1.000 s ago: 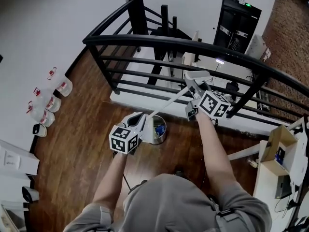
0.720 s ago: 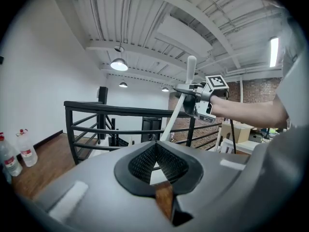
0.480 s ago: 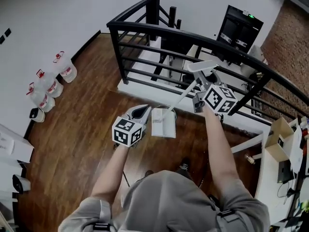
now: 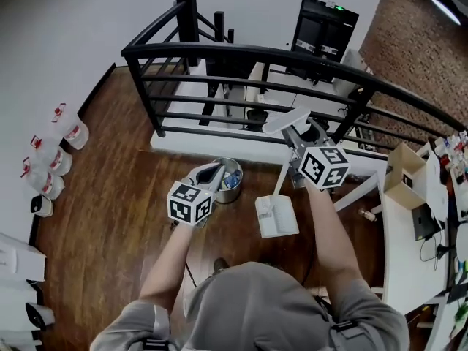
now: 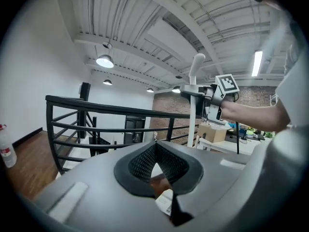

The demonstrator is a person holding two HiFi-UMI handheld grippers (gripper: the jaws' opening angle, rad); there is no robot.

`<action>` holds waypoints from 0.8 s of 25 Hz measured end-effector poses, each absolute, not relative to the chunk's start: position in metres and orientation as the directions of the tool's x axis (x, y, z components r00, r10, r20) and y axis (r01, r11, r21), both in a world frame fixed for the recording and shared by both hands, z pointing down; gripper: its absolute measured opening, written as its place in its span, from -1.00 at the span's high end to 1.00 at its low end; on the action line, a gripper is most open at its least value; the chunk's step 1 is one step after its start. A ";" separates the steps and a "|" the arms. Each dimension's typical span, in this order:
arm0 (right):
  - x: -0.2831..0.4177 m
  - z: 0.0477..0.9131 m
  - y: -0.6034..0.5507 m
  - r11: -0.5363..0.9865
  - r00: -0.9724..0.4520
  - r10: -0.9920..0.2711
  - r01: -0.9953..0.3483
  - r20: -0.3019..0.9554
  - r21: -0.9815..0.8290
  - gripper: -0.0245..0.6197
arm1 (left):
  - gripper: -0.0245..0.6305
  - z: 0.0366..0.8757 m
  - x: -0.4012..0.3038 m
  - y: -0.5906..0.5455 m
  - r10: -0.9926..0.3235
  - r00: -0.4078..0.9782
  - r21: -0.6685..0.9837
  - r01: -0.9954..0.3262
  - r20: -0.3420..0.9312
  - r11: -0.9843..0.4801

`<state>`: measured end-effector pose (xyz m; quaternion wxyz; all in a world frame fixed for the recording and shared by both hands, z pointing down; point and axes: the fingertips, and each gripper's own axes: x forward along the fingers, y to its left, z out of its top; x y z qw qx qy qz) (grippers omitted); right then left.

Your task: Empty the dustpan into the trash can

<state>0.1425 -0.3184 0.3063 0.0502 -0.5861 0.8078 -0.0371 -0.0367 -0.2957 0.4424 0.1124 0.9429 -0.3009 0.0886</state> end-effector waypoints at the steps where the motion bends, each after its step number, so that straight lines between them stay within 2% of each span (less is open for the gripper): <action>1: 0.154 0.313 -0.310 0.295 -0.295 -0.955 -0.948 -0.020 -0.115 0.33 | 0.93 0.446 -0.024 -0.293 -0.531 0.813 0.162 -0.572 0.239 -0.804; 10: 0.257 0.401 -0.245 0.165 -0.182 -0.971 -0.979 0.155 -0.117 0.32 | 0.93 0.477 0.085 -0.254 -0.395 0.871 0.203 -0.460 0.292 -0.864; 20: 0.298 0.492 -0.253 0.114 -0.141 -0.952 -0.987 0.271 -0.115 0.33 | 0.93 0.509 0.103 -0.240 -0.386 0.835 0.208 -0.490 0.393 -0.847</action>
